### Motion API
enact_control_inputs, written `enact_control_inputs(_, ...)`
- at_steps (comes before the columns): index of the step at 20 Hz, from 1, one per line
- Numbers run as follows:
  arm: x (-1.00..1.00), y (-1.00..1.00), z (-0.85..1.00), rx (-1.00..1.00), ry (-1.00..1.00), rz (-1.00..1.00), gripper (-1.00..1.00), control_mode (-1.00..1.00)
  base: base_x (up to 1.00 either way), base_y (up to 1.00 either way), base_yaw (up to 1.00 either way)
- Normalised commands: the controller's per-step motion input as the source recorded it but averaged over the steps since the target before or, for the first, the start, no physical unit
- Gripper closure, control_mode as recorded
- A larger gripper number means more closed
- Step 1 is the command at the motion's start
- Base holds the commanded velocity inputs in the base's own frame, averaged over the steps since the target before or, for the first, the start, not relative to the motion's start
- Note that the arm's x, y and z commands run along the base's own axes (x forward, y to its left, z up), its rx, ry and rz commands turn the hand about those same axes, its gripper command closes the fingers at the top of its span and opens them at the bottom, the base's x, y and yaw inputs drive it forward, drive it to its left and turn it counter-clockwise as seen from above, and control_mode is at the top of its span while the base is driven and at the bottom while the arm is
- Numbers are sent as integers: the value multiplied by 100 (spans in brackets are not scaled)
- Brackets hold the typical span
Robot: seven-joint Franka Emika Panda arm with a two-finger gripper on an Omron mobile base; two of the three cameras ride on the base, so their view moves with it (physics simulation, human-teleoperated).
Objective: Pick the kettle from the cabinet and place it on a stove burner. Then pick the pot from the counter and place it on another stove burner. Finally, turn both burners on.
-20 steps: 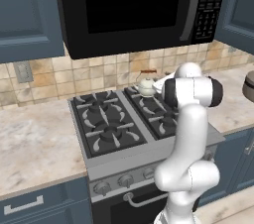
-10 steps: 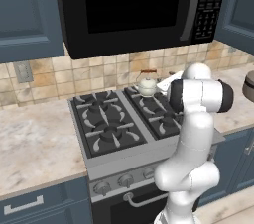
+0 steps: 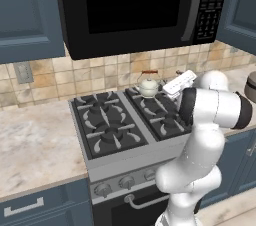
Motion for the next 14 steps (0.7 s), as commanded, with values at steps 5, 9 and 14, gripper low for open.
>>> enact_control_inputs(5, -62, 0, 45, -7, -11, 0, -100, -100, 0, 0, 0)
enact_control_inputs(9, -66, 0, 40, -7, -10, 0, -100, -100, 0, 0, 0)
enact_control_inputs(14, -68, 0, 37, -8, -10, 0, -100, -100, 0, 0, 0)
